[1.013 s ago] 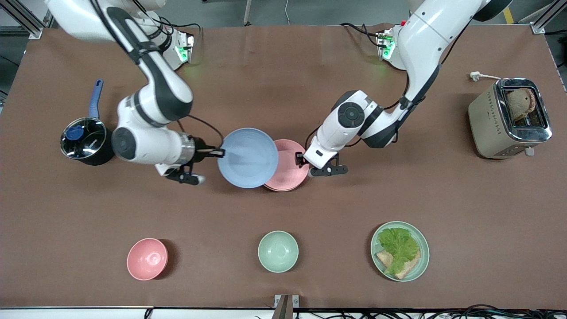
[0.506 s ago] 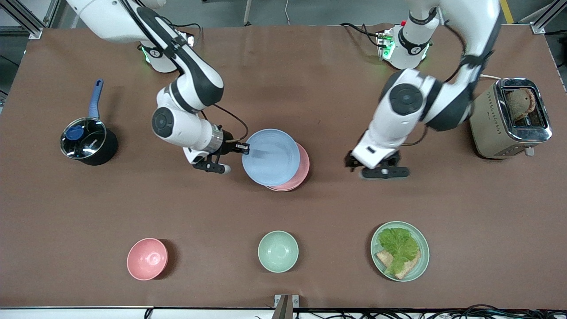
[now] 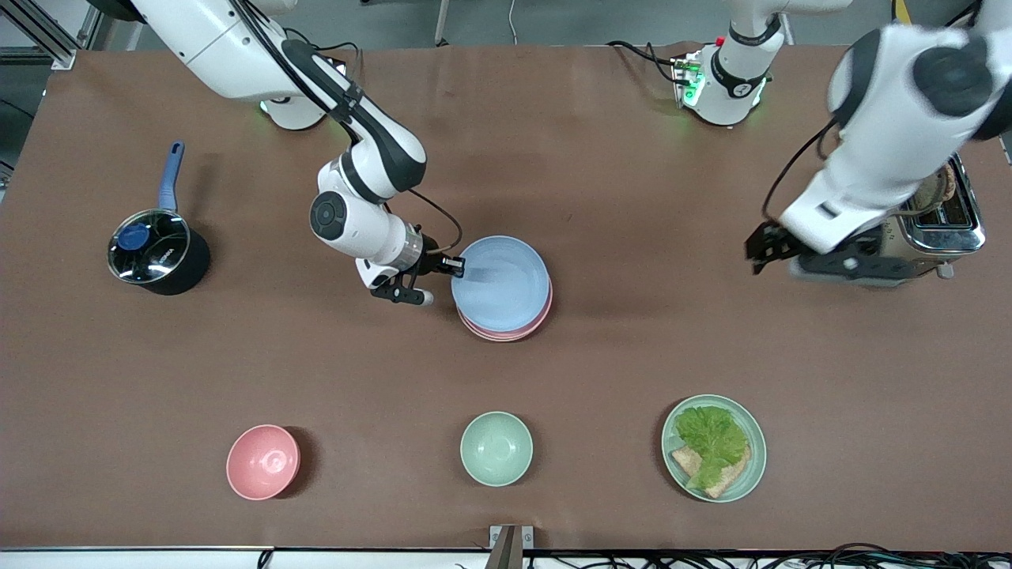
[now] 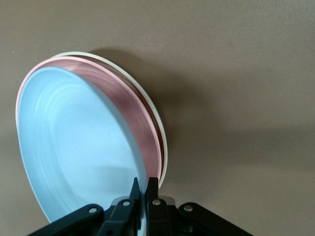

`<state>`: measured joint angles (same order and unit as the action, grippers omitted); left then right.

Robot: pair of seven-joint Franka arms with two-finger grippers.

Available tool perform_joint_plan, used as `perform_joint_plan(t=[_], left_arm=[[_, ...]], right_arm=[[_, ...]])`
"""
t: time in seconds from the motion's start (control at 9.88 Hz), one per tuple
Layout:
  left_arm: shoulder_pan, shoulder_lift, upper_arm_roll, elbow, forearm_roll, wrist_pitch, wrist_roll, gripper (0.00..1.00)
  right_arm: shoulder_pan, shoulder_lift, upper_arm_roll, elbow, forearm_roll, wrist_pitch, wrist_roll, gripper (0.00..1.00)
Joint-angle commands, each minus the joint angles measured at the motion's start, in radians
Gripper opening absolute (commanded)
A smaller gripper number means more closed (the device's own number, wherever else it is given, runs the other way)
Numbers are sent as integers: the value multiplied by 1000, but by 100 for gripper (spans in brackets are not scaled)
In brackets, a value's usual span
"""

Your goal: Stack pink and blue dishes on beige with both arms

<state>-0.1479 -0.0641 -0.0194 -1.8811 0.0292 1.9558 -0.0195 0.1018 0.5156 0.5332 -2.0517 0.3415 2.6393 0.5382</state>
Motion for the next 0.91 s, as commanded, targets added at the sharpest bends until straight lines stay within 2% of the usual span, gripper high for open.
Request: perform_joint_plan(t=[0.0,0.1,0.2,0.3,0.41,0.61,0.71,0.81], left_arm=[[-5,-62,71,66,-55,-123,85,100],[-4,-28,76,189,-51,-221,89,100],[-2,30,76,339,-40,-326,84,100],[1,82,78,455,-31,-424,85,100],[1,78,76,444,-29,-455,89,100],[1,79,75,416,-31,-449,62,100],[1,87,75,424,-34,-448,59,100],[1,86,76,427,-29,-449,41,100]], right_arm=[[-2,1,7,-22,-15,48,16,10],[-5,1,7,-21,-15,48,16,61],[-11,-11,8,-21,-15,38,16,100],[-19,-50,7,-22,-15,24,13,100],[-51,-116,5,-19,-16,-95,14,100],[-111,-321,-8,-12,-22,-357,43,100],[-131,-409,-47,-5,-89,-469,48,100],[-132,-499,-111,2,-199,-564,83,100]])
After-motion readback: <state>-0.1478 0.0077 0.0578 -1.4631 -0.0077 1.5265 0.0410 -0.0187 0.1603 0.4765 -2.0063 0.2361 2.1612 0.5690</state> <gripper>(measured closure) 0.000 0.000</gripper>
